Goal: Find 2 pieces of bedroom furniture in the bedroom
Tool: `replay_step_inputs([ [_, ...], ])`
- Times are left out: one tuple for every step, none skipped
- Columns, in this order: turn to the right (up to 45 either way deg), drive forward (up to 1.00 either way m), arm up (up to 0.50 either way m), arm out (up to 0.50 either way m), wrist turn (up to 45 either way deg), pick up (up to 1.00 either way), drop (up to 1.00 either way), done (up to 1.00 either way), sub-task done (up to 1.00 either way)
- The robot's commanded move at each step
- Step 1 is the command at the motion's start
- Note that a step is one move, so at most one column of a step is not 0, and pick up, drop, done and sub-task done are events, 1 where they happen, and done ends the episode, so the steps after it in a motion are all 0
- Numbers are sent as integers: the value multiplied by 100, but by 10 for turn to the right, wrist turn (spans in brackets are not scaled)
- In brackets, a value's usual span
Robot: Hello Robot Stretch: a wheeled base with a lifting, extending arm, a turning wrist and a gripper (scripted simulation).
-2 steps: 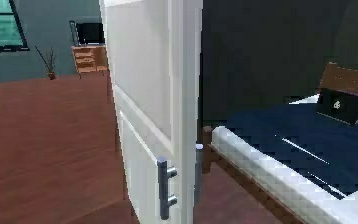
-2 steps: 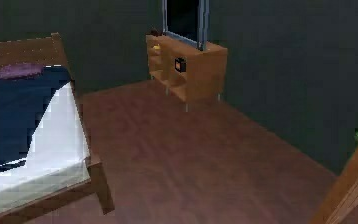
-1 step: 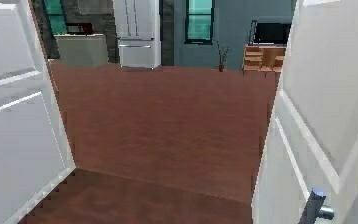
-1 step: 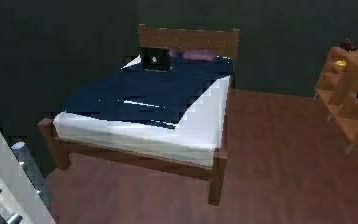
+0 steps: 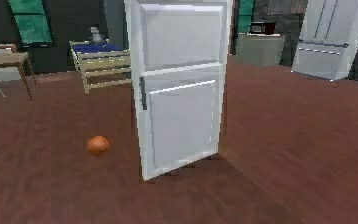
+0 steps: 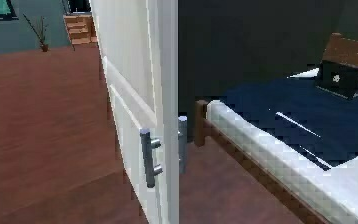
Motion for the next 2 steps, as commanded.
replay_step_inputs([
  [-420,0,0,0,0,0,0,0,0],
  [0,100,0,0,0,0,0,0,0],
])
